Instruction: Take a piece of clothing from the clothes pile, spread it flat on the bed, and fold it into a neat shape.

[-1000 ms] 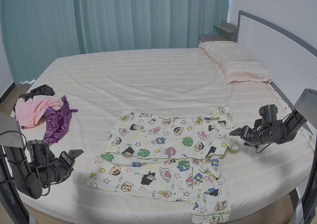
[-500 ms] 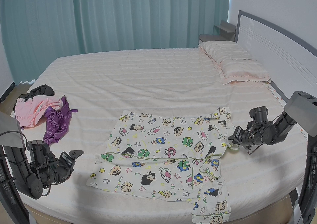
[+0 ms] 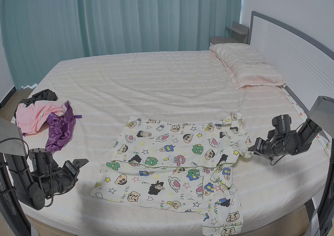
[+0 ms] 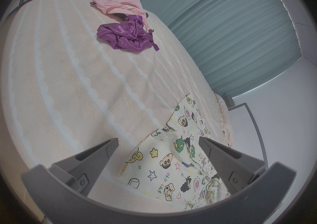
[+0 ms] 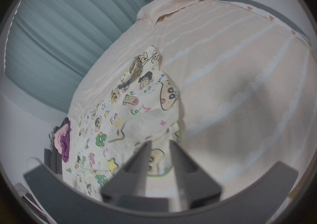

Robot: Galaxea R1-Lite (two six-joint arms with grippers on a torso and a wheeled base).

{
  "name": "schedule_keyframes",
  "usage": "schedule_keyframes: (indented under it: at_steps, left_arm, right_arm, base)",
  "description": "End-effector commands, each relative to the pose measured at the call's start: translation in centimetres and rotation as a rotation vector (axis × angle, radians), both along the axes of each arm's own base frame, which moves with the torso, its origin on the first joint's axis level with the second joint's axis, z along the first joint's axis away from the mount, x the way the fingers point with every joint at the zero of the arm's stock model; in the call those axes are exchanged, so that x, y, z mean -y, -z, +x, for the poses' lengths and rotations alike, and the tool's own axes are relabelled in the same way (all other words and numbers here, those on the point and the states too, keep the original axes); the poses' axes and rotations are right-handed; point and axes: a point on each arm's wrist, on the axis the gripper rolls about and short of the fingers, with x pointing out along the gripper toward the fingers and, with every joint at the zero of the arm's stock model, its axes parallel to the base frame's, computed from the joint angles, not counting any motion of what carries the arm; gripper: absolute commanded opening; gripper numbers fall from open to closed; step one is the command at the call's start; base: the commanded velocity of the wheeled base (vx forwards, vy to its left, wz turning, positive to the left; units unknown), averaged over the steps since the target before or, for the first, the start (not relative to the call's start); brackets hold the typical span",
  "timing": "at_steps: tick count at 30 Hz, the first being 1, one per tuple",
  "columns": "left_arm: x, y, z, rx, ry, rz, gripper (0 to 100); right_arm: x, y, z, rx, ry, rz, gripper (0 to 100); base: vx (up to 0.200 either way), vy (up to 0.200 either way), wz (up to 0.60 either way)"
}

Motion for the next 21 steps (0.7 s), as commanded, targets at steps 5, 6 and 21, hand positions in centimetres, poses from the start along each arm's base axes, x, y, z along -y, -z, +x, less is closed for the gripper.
schedule_keyframes:
  at_steps: [5, 6, 21]
  left_arm:
    - [0.0, 0.3, 0.1, -0.009, 0.001, 0.0, 100]
    - [0.0, 0.3, 0.1, -0.011, 0.003, -0.001, 100]
    - [0.0, 0.4, 0.1, -0.012, 0.008, 0.0, 100]
  right_arm:
    - [0.5, 1.1, -1.6, 0.097, -0.124, -0.081, 100]
    - [0.5, 1.1, -1.5, 0.098, -0.127, -0.084, 100]
    - [-1.0, 2.7, -0.7, 0.143, -0.306, -0.214, 100]
  base:
    - [0.0, 0.0, 0.0]
    - [0.0, 0.0, 0.0]
    - [0.0, 0.0, 0.0]
